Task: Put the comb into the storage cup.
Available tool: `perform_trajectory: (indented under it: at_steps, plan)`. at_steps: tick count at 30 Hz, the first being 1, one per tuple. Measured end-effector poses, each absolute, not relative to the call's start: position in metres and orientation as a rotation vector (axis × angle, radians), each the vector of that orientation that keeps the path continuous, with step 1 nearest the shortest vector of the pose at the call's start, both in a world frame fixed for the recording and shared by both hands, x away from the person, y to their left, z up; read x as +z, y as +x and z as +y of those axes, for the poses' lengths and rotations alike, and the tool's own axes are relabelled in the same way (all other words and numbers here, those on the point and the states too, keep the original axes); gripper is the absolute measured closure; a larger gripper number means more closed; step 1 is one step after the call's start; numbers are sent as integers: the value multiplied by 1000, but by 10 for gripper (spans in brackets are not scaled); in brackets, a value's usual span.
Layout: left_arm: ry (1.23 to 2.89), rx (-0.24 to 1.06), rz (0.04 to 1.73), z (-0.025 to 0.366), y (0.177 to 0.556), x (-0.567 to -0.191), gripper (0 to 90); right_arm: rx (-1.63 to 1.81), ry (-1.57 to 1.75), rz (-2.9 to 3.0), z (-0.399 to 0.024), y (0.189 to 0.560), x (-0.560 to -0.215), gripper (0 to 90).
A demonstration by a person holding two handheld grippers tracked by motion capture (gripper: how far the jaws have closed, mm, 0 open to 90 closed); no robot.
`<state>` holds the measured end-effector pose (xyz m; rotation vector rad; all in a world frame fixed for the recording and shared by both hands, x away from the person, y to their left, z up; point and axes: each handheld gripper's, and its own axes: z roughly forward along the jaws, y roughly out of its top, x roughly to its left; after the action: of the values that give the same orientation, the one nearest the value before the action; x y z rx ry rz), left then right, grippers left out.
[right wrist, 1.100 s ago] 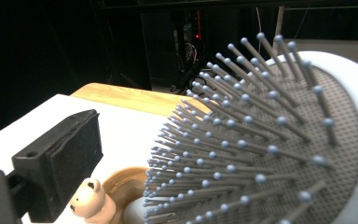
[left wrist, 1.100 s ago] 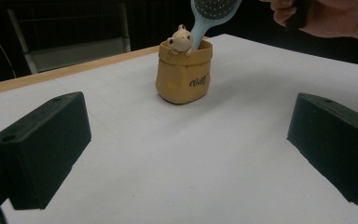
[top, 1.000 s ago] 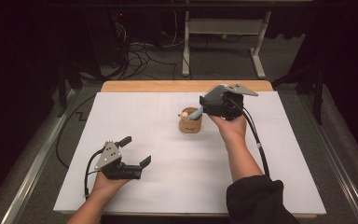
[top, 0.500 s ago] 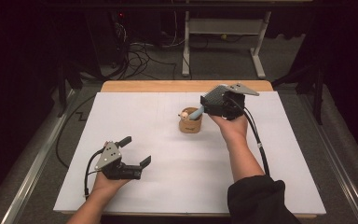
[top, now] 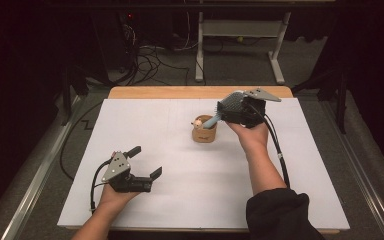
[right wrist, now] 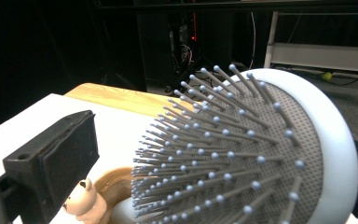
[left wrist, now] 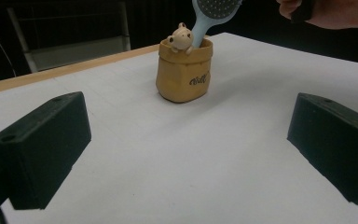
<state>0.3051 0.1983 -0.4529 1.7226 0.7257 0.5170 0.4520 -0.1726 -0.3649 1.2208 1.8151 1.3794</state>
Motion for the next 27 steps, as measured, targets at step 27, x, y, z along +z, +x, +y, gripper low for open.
perform_trajectory:
  at_steps: [27]
  plan:
    - [1699, 516, 751, 203, 309, -452, 0, 1329, 1182, 1833, -185, 426, -369, 3]
